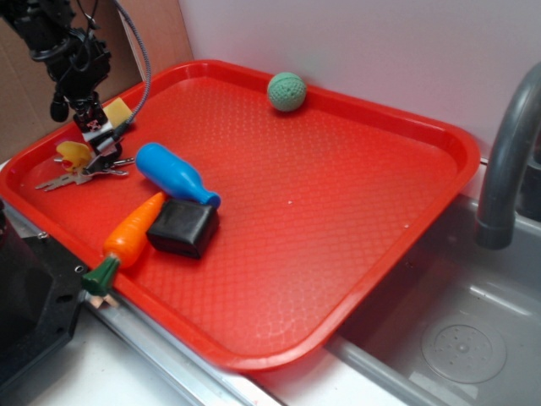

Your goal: Grab the green sponge.

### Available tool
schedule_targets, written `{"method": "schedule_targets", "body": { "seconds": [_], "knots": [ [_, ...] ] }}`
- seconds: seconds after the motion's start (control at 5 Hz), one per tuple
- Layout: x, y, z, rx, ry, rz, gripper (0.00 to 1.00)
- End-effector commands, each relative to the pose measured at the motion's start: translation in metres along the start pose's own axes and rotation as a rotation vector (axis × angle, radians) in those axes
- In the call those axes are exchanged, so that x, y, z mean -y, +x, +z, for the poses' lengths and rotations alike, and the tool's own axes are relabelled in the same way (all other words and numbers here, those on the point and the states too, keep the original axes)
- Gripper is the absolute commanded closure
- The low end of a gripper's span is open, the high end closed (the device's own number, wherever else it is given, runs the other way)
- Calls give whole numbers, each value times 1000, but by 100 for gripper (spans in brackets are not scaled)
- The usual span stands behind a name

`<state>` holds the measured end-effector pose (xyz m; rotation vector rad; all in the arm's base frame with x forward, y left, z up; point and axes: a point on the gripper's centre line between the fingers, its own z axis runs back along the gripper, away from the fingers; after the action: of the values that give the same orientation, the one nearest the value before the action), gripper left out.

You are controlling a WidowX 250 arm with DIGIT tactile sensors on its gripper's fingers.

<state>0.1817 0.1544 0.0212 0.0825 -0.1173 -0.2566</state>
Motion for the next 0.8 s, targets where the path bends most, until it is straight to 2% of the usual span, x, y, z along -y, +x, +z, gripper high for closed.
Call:
{"method": "schedule_targets", "body": {
  "seconds": [0.0,0.6],
  "knots": [
    [12,-48,-13,-86,16,50,100],
    [25,-74,-4,-101,12,30,100]
  ]
}}
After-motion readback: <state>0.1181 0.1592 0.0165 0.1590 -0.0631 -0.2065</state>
